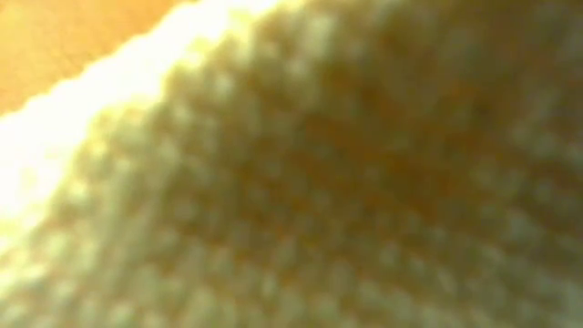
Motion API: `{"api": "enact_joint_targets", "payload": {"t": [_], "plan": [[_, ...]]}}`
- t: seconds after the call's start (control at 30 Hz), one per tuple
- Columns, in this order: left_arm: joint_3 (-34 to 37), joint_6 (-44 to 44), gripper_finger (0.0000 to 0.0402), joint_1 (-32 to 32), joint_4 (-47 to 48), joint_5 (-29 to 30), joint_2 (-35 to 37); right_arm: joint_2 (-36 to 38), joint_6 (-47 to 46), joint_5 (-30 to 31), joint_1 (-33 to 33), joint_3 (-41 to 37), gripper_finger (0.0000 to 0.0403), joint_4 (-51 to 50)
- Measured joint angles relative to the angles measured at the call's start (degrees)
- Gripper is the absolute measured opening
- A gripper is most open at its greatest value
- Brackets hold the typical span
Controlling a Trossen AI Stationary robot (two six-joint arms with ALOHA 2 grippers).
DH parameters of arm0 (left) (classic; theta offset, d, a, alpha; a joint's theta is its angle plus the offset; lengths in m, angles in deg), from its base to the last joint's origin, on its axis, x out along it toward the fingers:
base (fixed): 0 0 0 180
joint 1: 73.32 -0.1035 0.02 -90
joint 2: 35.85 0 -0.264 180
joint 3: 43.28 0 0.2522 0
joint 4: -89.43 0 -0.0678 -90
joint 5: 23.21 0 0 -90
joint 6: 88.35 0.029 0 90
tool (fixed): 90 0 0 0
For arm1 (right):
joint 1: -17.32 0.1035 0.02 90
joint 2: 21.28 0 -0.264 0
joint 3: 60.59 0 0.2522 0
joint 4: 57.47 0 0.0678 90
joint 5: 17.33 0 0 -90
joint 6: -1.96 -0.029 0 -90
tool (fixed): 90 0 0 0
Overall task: Sort microfiber towel by color & place in baskets
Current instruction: Put the blue microfiber cloth into the left transparent bin
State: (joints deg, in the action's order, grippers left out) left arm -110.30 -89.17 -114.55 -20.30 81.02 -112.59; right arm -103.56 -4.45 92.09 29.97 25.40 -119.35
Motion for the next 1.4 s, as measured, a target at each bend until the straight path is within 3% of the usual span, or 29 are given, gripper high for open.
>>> {"api": "enact_joint_targets", "payload": {"t": [0.7,1.4], "plan": [[0.00,0.22,0.0166,0.00,-5.35,1.14,-11.56,0.00,-0.46,0.00,2.47,0.00,0.0203,-0.17],[0.00,1.55,0.0166,0.11,-5.82,0.70,-9.35,0.00,4.70,0.02,2.47,0.00,0.0203,-0.17]]}}
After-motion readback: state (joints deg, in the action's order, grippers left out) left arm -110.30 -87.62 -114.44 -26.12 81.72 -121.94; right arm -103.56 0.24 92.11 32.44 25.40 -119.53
